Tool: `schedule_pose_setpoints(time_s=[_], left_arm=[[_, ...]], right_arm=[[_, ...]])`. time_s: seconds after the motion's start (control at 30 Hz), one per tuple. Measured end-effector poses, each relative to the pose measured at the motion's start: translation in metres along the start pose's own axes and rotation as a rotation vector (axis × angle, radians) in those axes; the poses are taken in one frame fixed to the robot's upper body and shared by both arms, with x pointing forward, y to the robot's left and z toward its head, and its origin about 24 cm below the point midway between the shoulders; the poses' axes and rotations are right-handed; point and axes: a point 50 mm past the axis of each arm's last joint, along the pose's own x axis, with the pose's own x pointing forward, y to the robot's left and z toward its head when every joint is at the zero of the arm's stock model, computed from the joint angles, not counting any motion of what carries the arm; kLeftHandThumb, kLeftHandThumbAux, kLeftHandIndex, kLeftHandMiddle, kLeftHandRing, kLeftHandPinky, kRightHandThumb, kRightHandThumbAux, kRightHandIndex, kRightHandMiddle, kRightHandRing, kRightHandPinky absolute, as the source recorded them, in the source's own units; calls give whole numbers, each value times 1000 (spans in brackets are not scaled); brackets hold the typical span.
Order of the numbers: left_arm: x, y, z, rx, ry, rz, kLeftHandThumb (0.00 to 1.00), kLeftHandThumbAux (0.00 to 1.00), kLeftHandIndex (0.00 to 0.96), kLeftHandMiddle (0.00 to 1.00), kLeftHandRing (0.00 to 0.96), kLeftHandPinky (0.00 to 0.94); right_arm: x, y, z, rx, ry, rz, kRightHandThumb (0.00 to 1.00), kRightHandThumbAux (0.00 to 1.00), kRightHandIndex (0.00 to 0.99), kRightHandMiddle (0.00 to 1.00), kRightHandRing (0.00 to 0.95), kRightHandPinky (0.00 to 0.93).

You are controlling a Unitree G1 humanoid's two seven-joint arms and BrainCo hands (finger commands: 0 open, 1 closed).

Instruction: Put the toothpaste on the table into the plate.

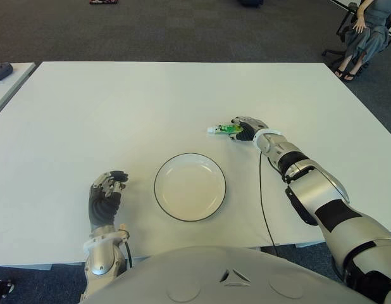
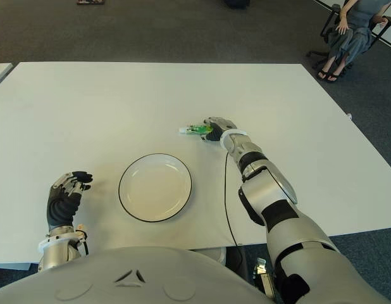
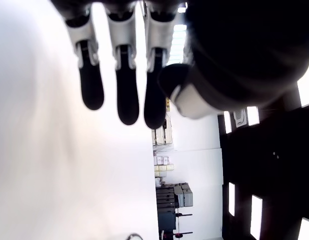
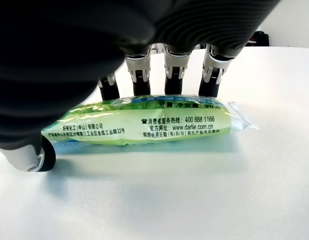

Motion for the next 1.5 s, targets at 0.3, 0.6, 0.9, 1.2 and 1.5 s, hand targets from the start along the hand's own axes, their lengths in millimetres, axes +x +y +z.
schedule_pose_setpoints(time_s=[0.3, 0.6, 0.9, 1.2, 1.5], left_arm=[[0, -1, -3, 0, 6, -2, 712, 723, 420, 427, 400, 378], [-1, -2, -3, -6, 9, -1, 709, 723, 420, 432, 406, 387], [-1, -2, -3, -5, 8, 0, 709, 723, 421, 438, 404, 368], [-1, -2, -2, -5, 7, -1, 709, 724, 421, 443, 399, 359], [0, -3, -2, -5, 2, -3, 713, 724, 422, 445, 398, 368]], right_arm=[[1, 0, 4, -44, -20, 36, 416, 374, 85, 0, 0, 0], [3, -5, 8, -126, -36, 76, 422, 380, 82, 0, 0, 0], [4, -9, 11, -187, -46, 95, 424, 379, 87, 8, 0, 9], [5, -10, 13, -194, -53, 78, 449, 377, 267, 159, 116, 57], [6, -19, 17, -128, -56, 37, 685, 609, 450, 533, 514, 440]])
